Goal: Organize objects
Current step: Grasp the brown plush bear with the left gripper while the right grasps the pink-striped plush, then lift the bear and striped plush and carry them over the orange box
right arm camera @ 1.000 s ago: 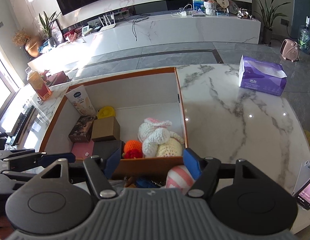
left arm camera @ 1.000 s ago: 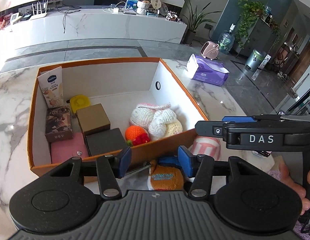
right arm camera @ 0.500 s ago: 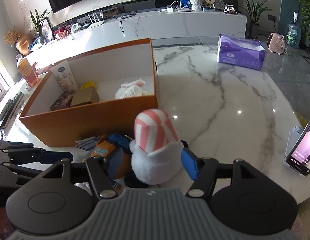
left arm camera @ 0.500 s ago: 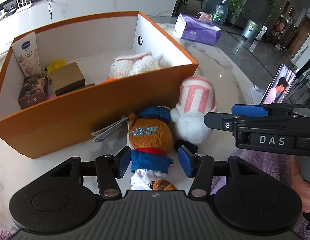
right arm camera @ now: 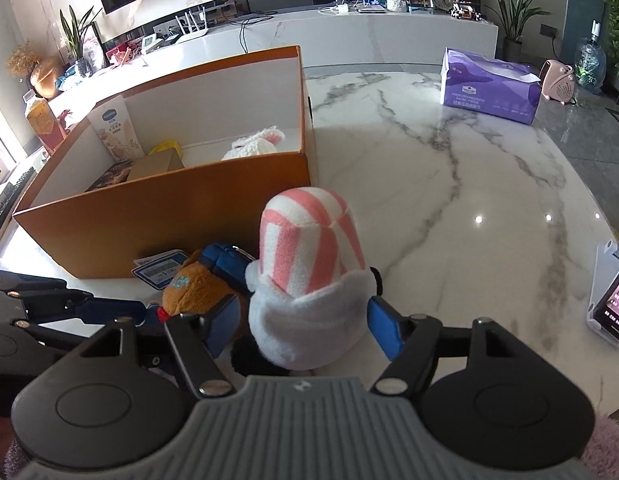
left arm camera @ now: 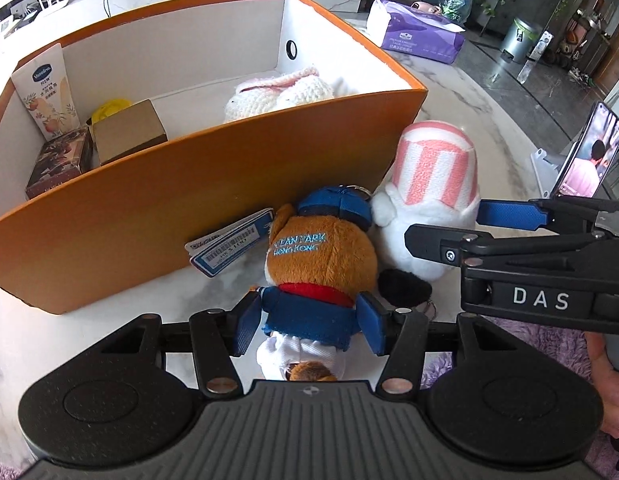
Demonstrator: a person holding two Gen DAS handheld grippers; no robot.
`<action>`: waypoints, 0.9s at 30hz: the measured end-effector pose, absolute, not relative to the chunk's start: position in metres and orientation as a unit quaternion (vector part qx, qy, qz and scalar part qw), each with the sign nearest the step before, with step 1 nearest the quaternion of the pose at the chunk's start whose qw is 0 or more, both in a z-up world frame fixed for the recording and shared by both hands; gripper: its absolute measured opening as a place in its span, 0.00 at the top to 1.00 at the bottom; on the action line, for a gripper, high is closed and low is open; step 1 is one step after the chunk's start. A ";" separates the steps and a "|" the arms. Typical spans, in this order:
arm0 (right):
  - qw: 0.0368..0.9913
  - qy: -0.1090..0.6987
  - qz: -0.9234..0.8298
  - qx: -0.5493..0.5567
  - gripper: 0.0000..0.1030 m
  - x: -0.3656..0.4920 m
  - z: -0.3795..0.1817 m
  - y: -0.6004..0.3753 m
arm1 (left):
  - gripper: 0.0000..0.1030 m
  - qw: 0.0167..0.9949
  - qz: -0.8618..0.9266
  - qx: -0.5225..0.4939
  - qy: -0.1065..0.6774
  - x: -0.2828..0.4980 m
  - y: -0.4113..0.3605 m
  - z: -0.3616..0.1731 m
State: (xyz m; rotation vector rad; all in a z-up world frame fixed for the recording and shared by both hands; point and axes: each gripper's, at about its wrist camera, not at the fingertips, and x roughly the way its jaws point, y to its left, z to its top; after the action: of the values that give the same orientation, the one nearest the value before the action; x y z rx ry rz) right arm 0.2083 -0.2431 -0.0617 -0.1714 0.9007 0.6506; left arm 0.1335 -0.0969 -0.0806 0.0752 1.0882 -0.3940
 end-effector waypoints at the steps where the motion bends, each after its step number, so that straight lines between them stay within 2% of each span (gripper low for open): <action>1: 0.846 0.428 0.307 -0.083 0.30 0.210 -0.063 -0.242 | 0.39 0.836 -0.187 0.037 0.514 0.134 -0.097 -0.081; 20: 0.845 0.444 0.285 -0.082 0.24 0.228 -0.082 -0.230 | 0.33 0.832 -0.196 0.028 0.518 0.140 -0.097 -0.091; 27: 0.848 0.444 0.278 -0.085 0.31 0.228 -0.084 -0.228 | 0.34 0.829 -0.199 0.012 0.522 0.142 -0.095 -0.098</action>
State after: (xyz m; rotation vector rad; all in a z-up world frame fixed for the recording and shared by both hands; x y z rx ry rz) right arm 0.2281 -0.2278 -0.0843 -0.1801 0.9353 0.5857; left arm 0.1416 -0.0955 -0.0976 0.0258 1.1089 -0.4224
